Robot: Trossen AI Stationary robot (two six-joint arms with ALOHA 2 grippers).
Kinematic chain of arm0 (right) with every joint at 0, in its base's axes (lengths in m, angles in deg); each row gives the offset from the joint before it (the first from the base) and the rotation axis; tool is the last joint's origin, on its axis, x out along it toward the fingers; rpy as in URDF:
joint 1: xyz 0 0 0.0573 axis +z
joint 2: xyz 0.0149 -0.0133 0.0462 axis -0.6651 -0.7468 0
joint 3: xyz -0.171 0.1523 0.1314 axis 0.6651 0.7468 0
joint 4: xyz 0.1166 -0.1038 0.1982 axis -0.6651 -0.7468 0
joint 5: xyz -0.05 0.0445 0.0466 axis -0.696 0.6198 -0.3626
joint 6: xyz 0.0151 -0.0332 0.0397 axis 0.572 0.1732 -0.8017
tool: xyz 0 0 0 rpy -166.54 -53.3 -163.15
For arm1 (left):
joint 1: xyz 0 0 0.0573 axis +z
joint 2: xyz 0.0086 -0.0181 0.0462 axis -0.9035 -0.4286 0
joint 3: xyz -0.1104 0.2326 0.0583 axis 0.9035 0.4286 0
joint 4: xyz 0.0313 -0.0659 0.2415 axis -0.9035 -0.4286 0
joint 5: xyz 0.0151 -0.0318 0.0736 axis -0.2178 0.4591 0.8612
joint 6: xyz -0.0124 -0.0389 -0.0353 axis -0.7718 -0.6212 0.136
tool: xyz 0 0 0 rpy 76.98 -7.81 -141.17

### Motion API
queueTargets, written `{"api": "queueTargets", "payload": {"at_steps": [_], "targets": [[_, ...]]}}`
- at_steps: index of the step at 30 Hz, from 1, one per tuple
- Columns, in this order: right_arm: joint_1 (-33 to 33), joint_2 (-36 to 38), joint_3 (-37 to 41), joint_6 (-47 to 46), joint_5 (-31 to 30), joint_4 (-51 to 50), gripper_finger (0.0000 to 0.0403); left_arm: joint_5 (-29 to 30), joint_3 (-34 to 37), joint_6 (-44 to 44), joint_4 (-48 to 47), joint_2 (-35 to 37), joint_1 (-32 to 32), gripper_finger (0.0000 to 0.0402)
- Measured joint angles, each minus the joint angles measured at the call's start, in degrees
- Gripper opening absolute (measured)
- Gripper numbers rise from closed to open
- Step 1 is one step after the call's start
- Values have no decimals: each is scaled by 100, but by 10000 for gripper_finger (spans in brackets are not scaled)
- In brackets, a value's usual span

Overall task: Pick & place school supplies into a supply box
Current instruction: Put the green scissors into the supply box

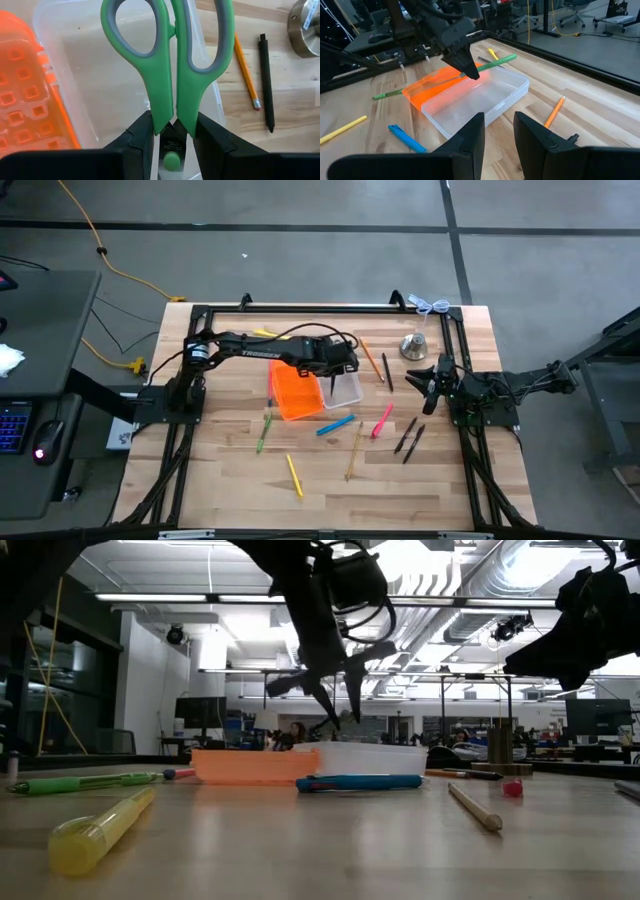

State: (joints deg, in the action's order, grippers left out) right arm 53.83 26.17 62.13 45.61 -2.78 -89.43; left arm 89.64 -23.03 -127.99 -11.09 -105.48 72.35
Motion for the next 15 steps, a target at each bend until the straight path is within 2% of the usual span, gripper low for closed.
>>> {"api": "queueTargets", "payload": {"at_steps": [10,15], "targets": [[2,-95,0,0,92,2,83,-540,6,-29,-32,-418,11,143],[0,-184,0,4,251,4,83,-406,8,-30,-184,-397,11,143]]}}
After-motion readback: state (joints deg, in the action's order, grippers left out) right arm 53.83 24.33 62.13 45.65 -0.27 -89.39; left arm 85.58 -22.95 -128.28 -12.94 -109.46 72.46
